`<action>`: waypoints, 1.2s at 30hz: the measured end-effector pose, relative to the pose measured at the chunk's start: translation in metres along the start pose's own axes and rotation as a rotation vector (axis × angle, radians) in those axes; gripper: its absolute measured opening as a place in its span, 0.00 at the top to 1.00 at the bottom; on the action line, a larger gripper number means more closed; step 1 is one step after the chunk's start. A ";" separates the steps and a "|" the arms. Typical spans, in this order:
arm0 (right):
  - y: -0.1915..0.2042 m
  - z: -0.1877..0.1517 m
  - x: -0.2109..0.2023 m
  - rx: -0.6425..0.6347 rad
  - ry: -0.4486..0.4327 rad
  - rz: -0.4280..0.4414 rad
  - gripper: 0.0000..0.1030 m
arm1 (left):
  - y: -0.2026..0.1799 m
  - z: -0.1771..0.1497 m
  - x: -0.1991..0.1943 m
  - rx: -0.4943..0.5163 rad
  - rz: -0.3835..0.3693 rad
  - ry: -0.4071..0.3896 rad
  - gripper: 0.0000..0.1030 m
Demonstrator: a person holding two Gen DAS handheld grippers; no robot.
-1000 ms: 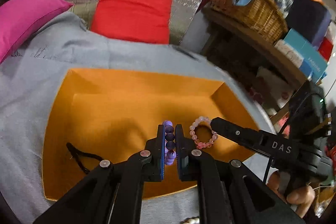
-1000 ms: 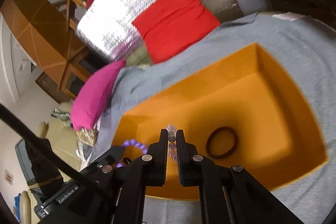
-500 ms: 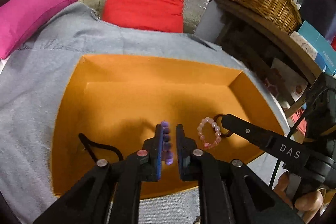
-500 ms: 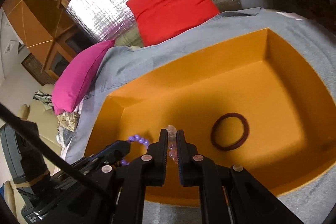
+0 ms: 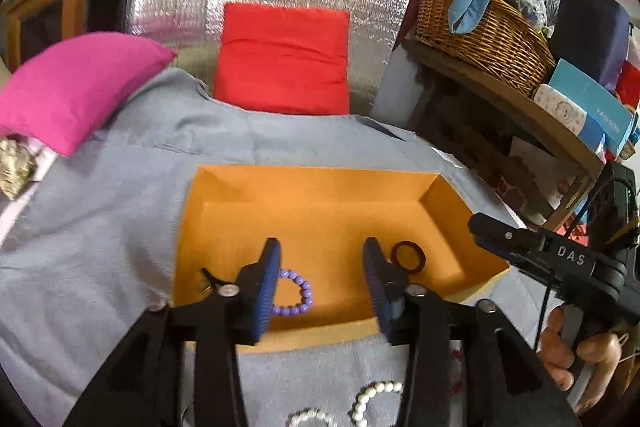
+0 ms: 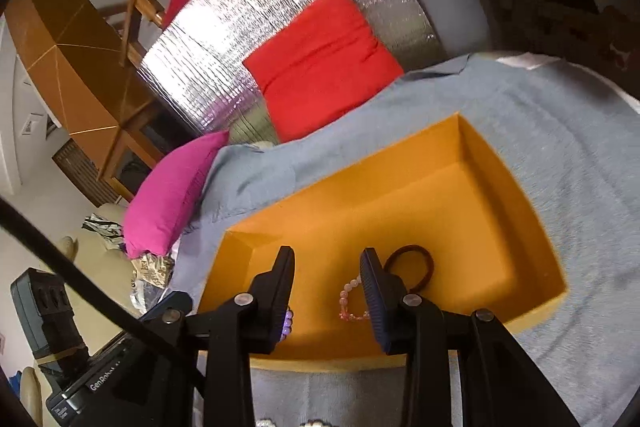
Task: Organize jewelry
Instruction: 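Withdraw both tools from the box back over the table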
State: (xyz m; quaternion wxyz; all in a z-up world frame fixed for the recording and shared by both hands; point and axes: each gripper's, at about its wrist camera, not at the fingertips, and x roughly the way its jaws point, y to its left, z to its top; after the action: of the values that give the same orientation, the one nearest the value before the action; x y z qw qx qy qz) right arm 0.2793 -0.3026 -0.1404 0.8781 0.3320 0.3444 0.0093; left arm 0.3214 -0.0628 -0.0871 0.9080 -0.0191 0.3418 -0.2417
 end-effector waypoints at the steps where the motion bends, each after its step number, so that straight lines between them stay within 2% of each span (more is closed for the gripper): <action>1: 0.000 -0.001 -0.006 -0.002 0.002 0.000 0.64 | -0.002 -0.002 -0.004 0.006 0.016 -0.007 0.46; 4: 0.003 -0.006 -0.020 -0.018 0.021 -0.012 0.64 | -0.010 -0.015 -0.019 0.030 0.083 -0.020 0.38; 6: 0.007 -0.013 -0.030 -0.047 0.027 -0.052 0.64 | -0.017 -0.026 -0.026 0.051 0.137 -0.010 0.33; 9: 0.014 -0.024 -0.046 -0.113 0.032 -0.118 0.64 | -0.024 -0.042 -0.036 0.085 0.202 0.004 0.32; 13: 0.012 -0.046 -0.073 -0.183 0.065 -0.180 0.64 | -0.028 -0.065 -0.056 0.096 0.286 0.006 0.22; 19: 0.004 -0.080 -0.103 -0.232 0.112 -0.244 0.63 | -0.035 -0.090 -0.084 0.109 0.311 -0.016 0.21; 23: 0.005 -0.096 -0.114 -0.257 0.116 -0.264 0.54 | -0.031 -0.096 -0.092 0.103 0.318 -0.032 0.20; 28: 0.014 -0.100 -0.103 -0.271 0.130 -0.255 0.54 | -0.020 -0.096 -0.088 0.101 0.353 -0.037 0.20; 36: 0.022 -0.108 -0.076 -0.273 0.173 -0.274 0.54 | 0.001 -0.099 -0.072 0.068 0.391 0.006 0.20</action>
State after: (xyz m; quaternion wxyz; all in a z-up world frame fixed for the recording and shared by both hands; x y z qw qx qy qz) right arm 0.1599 -0.2419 -0.1403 0.8751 0.1581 0.4561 -0.0352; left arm 0.2128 -0.0166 -0.1197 0.9367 0.0790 0.3334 -0.0724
